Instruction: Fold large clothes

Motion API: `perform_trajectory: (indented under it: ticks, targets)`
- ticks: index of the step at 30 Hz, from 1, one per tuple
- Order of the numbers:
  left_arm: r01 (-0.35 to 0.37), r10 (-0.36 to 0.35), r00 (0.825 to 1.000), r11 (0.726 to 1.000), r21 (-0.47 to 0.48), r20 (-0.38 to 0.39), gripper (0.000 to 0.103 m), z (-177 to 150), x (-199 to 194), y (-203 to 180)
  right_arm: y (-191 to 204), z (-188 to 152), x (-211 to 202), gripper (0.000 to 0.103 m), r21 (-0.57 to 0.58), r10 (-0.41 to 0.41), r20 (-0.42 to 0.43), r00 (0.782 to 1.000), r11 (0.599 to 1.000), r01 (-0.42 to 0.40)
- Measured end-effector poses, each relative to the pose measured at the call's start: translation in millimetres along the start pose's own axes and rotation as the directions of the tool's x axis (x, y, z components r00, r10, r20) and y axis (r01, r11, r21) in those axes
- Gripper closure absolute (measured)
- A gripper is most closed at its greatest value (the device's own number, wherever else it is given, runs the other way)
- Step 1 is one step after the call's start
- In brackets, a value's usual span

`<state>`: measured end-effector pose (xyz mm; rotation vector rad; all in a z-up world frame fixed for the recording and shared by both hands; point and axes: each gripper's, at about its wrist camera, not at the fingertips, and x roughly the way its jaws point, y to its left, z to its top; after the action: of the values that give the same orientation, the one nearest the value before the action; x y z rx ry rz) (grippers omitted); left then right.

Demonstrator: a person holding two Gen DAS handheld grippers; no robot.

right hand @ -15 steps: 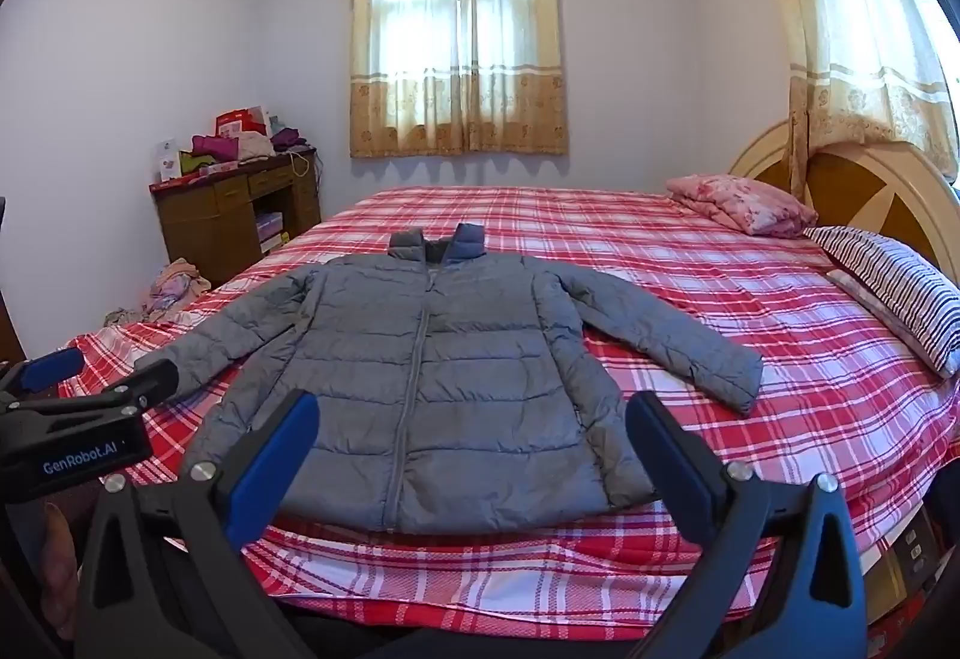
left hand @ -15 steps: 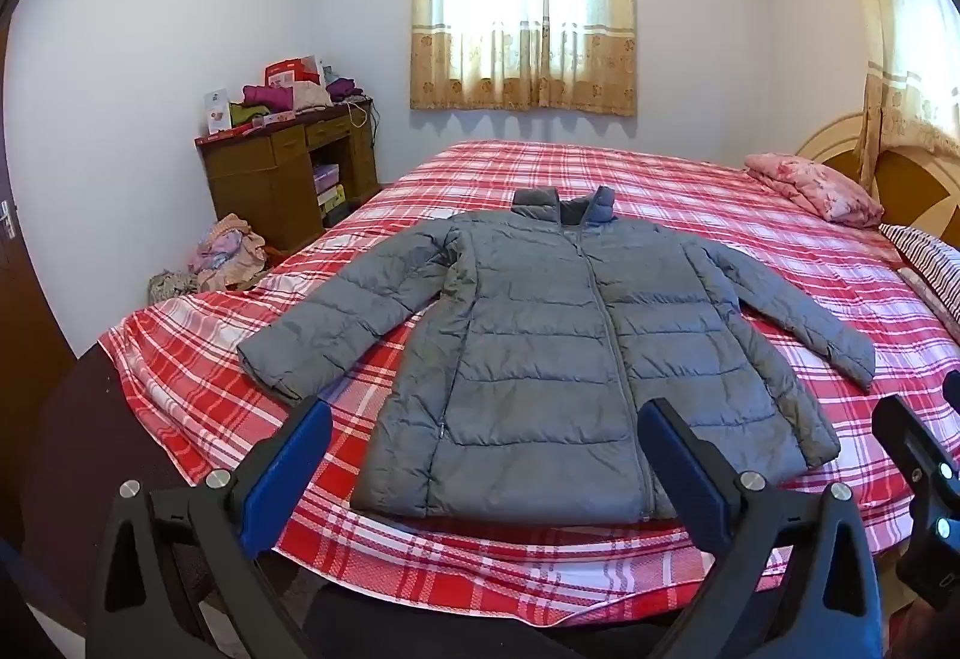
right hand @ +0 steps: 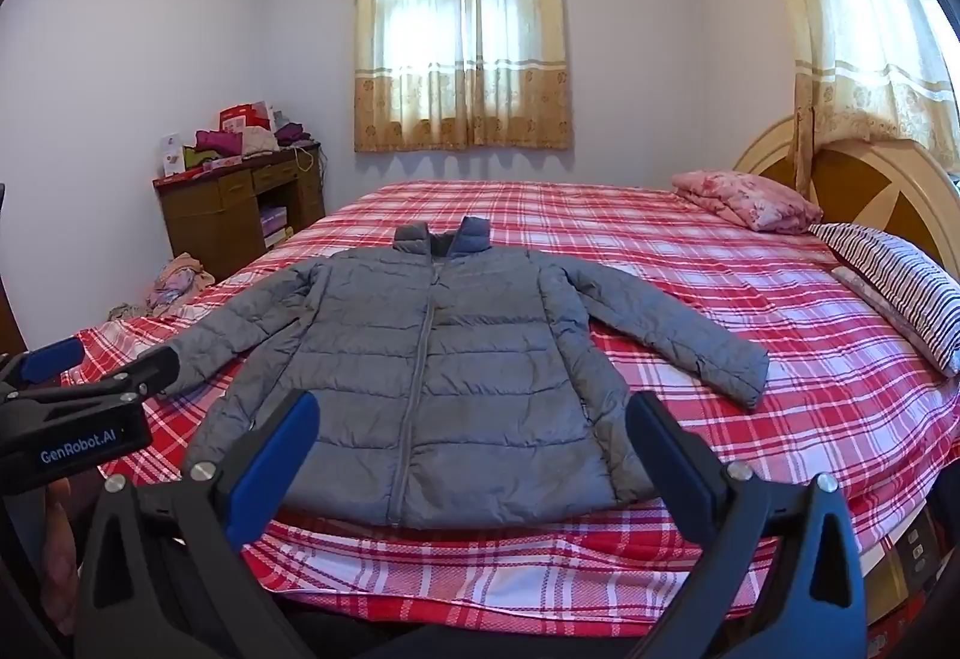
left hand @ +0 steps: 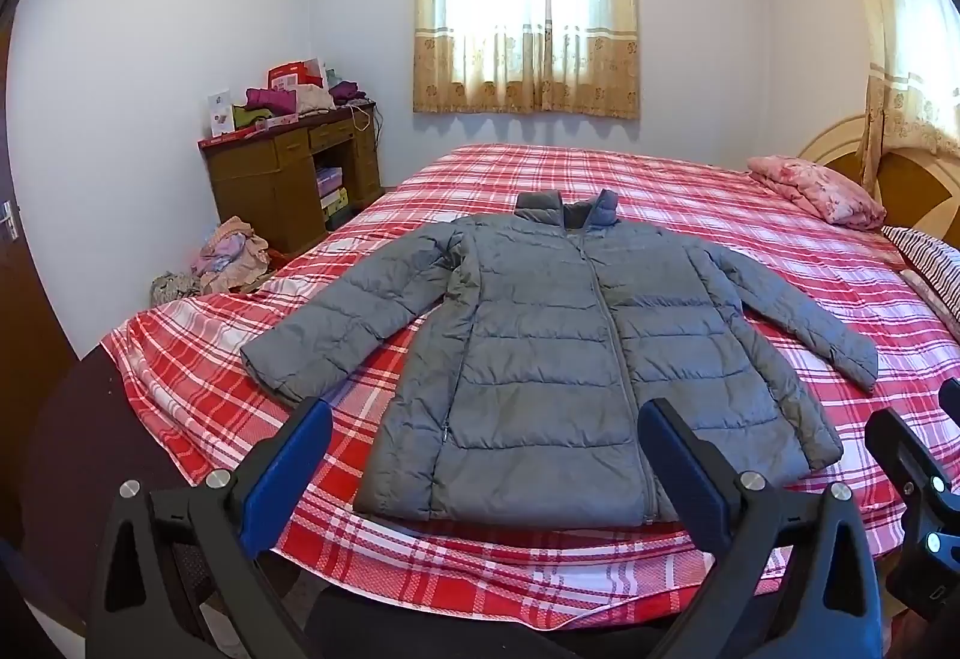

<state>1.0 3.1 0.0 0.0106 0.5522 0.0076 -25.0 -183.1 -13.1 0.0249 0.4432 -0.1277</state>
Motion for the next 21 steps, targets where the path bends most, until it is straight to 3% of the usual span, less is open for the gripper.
perform_trajectory:
  ticks: [21]
  targets:
    - [-0.007, 0.007, 1.0, 1.0, -0.005, 0.001, 0.001, -0.3, 0.3, 1.1, 6.4, -3.3, 1.4, 0.0, -0.001, 0.007, -0.014, 1.0, 1.0, -0.007]
